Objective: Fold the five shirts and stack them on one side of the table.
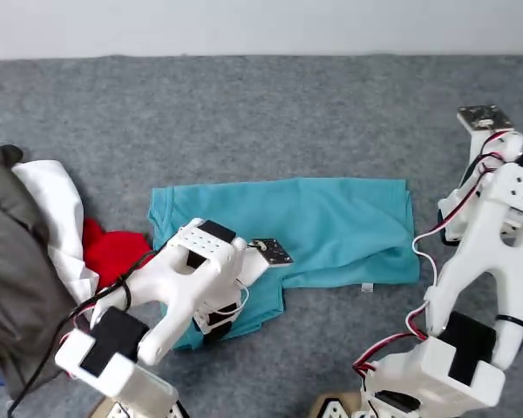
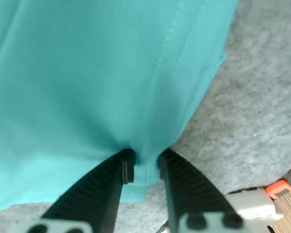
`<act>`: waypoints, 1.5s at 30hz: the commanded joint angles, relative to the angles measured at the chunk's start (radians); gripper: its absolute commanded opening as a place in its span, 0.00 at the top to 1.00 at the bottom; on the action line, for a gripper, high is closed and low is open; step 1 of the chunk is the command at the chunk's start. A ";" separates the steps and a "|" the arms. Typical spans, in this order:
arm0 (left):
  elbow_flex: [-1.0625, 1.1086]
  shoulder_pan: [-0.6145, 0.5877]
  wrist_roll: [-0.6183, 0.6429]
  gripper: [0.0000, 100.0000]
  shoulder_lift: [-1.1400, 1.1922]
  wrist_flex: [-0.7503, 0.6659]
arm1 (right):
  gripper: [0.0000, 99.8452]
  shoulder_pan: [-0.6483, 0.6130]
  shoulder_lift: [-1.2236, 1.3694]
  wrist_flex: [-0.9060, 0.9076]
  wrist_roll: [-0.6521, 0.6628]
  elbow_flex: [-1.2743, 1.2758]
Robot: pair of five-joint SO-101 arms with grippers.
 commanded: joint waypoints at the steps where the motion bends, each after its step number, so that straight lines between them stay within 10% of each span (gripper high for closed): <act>1: -0.033 -0.003 0.005 0.95 0.009 -0.012 | 0.99 0.010 -0.059 0.042 -0.003 -0.011; 45: -0.183 -0.011 -0.018 0.99 0.009 0.120 | 0.99 0.005 -0.058 0.041 -0.003 -0.011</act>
